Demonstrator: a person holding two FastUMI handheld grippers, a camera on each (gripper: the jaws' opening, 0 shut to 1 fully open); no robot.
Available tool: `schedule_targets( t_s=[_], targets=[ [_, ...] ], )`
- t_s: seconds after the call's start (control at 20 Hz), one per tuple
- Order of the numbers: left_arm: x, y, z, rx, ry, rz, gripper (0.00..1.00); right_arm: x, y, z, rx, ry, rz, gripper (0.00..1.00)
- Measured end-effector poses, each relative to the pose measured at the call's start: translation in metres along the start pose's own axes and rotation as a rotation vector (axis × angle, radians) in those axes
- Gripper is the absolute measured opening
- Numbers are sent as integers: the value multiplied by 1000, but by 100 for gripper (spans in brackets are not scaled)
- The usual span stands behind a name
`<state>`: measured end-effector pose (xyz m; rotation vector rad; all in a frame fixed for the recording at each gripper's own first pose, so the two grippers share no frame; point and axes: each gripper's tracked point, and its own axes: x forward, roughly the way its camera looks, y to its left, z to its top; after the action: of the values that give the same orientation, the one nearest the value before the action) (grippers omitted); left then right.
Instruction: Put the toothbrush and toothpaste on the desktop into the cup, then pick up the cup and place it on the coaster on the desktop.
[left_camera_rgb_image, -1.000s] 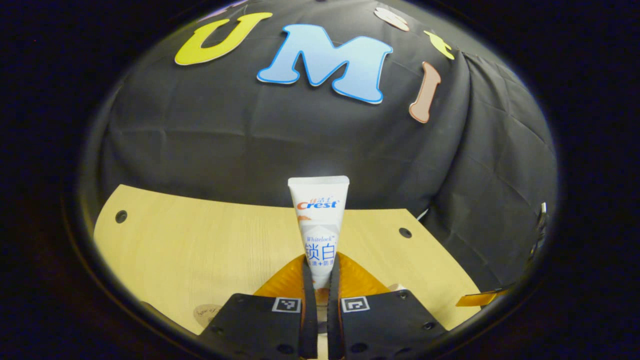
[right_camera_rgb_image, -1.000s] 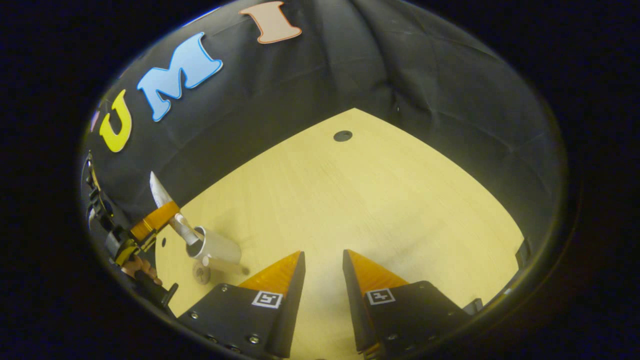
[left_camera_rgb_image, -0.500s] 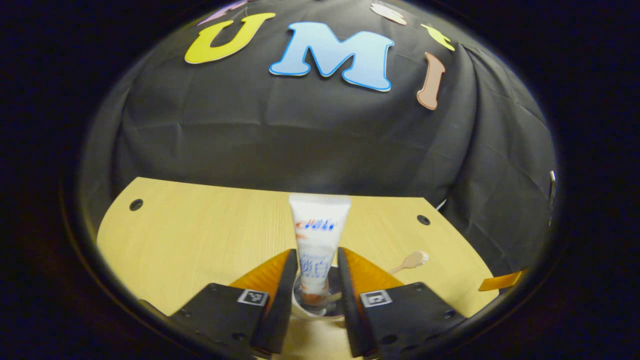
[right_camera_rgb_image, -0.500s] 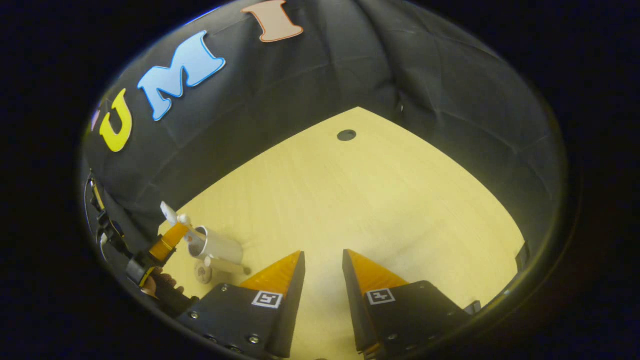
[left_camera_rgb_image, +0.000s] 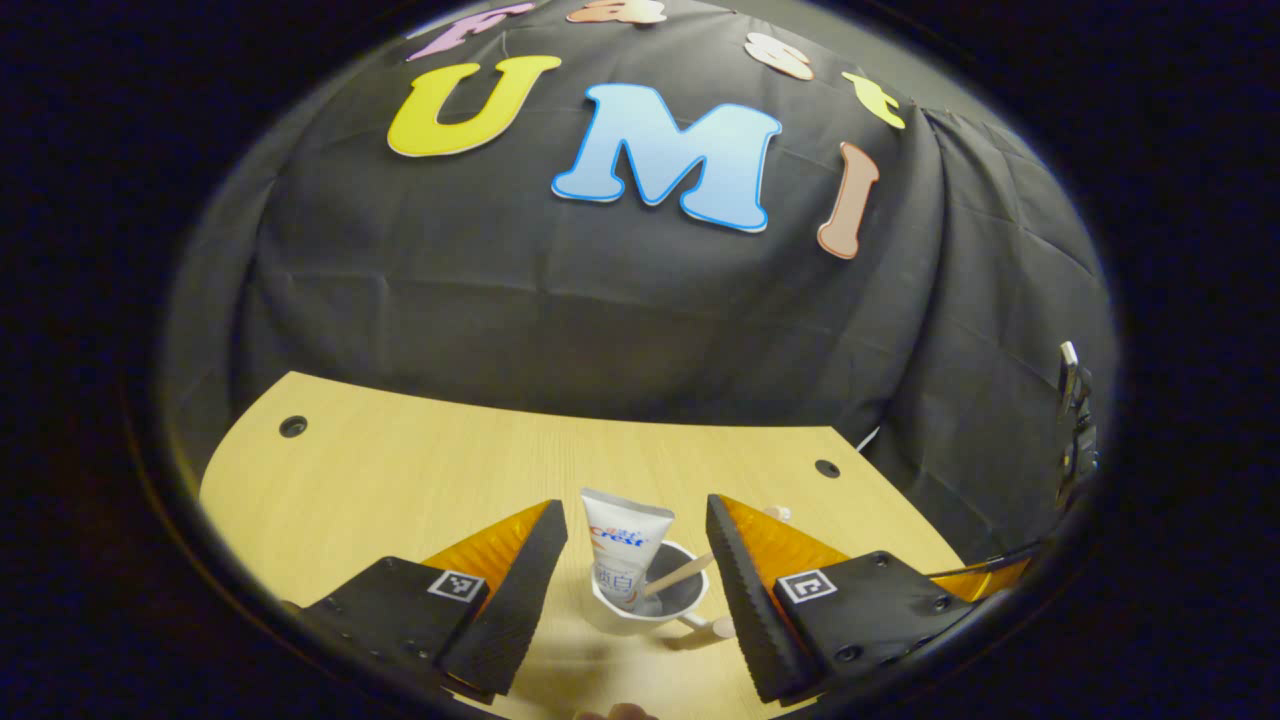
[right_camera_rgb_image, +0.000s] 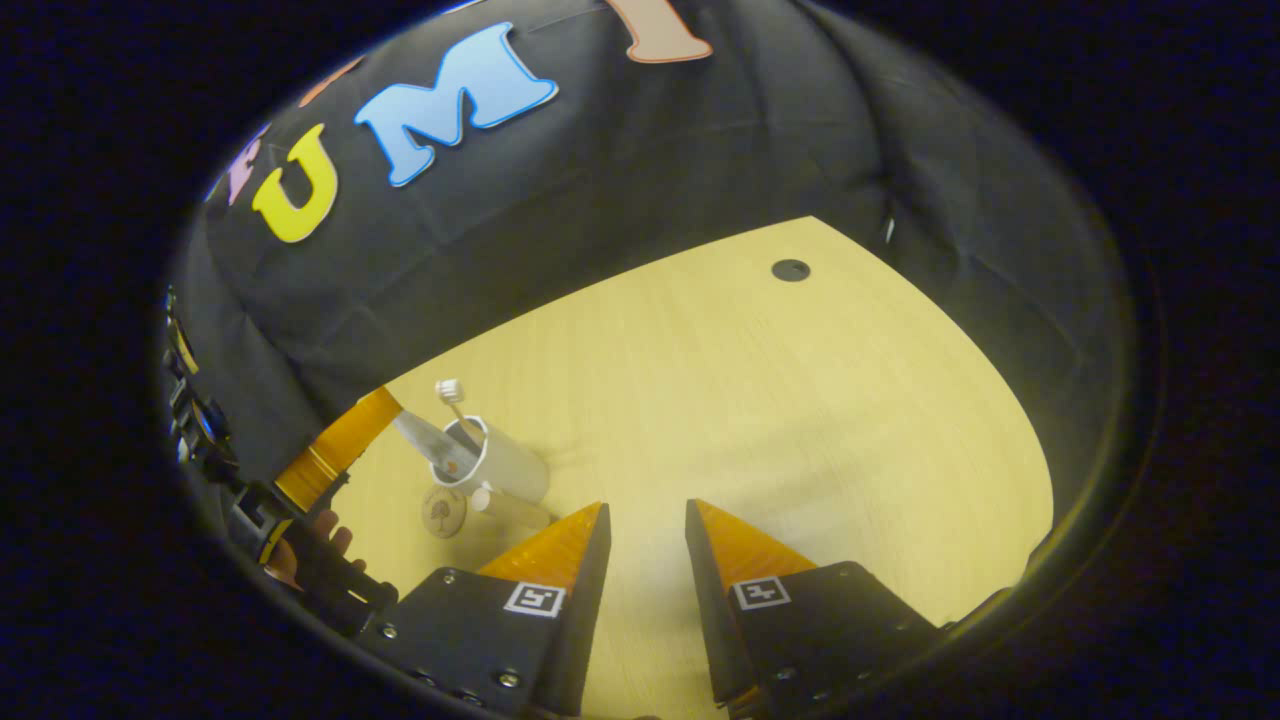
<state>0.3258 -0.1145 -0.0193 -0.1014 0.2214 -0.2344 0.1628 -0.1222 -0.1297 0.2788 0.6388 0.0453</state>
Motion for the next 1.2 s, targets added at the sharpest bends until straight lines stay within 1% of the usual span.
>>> schedule_targets(
  t_s=[0.15,0.3,0.35,0.4,0.55,0.6,0.65,0.7,0.75,0.85,0.95,1.05,1.2],
  targets=[
    [-26,13,4,-12,-3,18,91,8,27,0,-91,22,49,46],
    [-51,34,3,-37,-2,66,91,17,52,-2,-177,66,91,47],
    [-61,42,2,-50,-4,84,96,19,60,-1,-214,79,102,47],
    [-71,51,1,-63,-7,104,91,23,65,2,-260,88,108,47],
    [-101,81,-5,-95,-8,170,91,35,83,1,-411,139,112,46],
    [-110,92,-8,-99,-9,194,91,39,88,1,-453,162,114,40],
    [-119,104,-10,-102,-7,217,90,44,94,-1,-487,182,116,40],
    [-127,114,-12,-104,-5,241,91,50,98,-4,-521,204,120,47],
    [-135,122,-13,-106,-7,265,91,56,101,-10,-553,218,127,46],
    [-153,141,-16,-123,-11,311,91,66,110,-14,-599,244,131,53],
    [-169,157,-20,-145,-12,357,91,76,109,-18,-641,272,114,54],
    [-178,169,-20,-170,-15,393,91,84,109,-23,-646,311,113,56],
    [-191,184,-27,-191,-17,442,91,100,106,-31,-654,337,103,55]
  ],
)
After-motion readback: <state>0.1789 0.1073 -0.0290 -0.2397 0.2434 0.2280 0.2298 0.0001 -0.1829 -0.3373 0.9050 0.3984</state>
